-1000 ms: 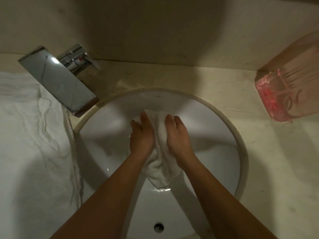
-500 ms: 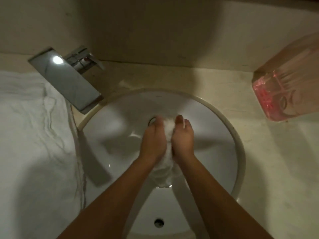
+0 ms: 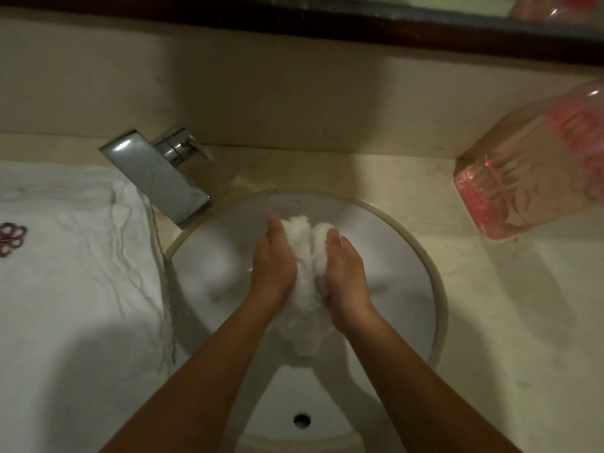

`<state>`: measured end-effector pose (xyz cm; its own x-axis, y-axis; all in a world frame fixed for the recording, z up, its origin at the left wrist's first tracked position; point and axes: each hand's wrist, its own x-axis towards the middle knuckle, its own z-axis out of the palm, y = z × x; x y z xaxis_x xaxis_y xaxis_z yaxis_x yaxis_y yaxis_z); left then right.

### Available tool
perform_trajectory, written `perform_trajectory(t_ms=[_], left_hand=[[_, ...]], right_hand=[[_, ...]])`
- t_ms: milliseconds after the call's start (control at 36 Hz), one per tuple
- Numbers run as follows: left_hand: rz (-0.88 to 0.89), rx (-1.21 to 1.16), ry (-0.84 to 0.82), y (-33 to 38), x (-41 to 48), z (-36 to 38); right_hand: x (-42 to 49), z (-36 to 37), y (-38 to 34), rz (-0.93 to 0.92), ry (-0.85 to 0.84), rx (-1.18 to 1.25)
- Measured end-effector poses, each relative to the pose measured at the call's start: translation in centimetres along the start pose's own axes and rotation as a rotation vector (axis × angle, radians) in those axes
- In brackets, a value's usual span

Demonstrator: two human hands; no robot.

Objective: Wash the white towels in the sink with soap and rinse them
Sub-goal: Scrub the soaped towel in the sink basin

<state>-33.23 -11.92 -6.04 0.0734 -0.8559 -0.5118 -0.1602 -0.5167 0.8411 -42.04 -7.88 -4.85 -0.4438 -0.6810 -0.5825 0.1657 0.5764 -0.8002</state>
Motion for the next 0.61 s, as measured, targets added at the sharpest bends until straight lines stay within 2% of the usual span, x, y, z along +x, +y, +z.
perform_trajectory(t_ms=[56, 139, 306, 361, 389, 472, 556, 611], left_hand=[[-0.071, -0.036, 0.062, 0.7, 0.9, -0.7], [0.026, 0.067, 0.008, 1.4, 0.8, -1.6], [0.368, 0.367, -0.228, 5.4, -1.7, -3.8], [0.471, 0.422, -0.304, 7.1, -2.7, -3.9], [0.517, 0.454, -0.336, 8.1, -3.4, -3.9], [0.67, 0.535, -0.427, 11.1, -5.0, -3.3], [0.81, 0.382, -0.43, 14.5, -6.6, -2.9], [0.801, 0.22, -0.453, 17.0, -7.5, -2.5]], right_hand=[[-2.2, 0.1, -0.5, -0.103, -0.085, -0.075], [-2.8, -0.3, -1.0, -0.156, -0.15, -0.156], [-0.5, -4.4, -3.1, -0.141, 0.019, -0.618], [-0.6, -5.2, -4.8, -0.262, 0.028, -0.539], [-1.1, -5.4, -5.9, -0.339, -0.024, -0.465], [-3.7, -5.3, -9.4, -0.393, -0.3, -0.293], [-5.5, -5.9, -11.3, -0.296, -0.407, -0.066], [-6.4, -7.0, -12.2, -0.32, -0.445, 0.027]])
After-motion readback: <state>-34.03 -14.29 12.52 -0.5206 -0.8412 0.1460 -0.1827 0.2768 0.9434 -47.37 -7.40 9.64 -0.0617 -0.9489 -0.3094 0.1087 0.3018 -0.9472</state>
